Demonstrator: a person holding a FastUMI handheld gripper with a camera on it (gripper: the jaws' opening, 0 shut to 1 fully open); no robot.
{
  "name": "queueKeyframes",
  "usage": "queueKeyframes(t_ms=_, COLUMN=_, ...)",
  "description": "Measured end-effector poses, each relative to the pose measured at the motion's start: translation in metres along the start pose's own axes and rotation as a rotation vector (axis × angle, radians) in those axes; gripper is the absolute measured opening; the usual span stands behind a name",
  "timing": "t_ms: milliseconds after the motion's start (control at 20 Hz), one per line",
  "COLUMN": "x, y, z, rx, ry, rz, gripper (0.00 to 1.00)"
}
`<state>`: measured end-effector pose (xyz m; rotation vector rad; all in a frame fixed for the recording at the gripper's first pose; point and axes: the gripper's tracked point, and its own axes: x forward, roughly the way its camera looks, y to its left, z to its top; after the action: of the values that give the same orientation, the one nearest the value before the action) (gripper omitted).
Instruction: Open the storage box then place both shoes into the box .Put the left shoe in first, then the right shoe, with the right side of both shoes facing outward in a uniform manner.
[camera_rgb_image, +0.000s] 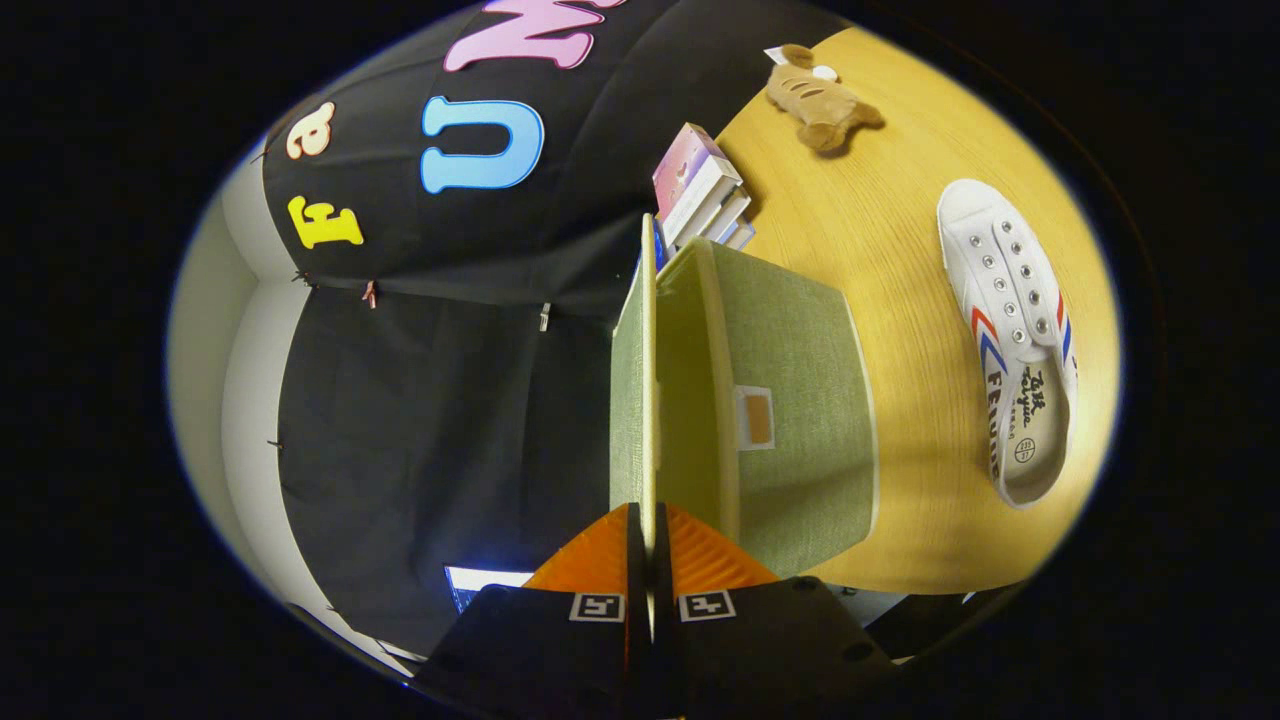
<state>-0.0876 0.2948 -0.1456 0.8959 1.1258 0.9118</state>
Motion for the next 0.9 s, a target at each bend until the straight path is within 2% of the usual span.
queueKeyframes(t_ms=200, x=0.007, y=0.041, z=-0.001, rx=-0.043, ry=0.002, rz=0.006, gripper=0.05)
queueKeyframes(t_ms=400, x=0.028, y=0.105, z=-0.001, rx=-0.09, ry=0.018, rz=0.079, gripper=0.05)
queueKeyframes(t_ms=500, x=0.046, y=0.129, z=-0.008, rx=-0.161, ry=0.035, rz=0.097, gripper=0.06)
queueKeyframes(t_ms=600, x=0.067, y=0.144, z=-0.02, rx=-0.211, ry=0.072, rz=0.106, gripper=0.07)
queueKeyframes(t_ms=900, x=0.143, y=0.177, z=-0.077, rx=-0.229, ry=0.192, rz=0.173, gripper=0.07)
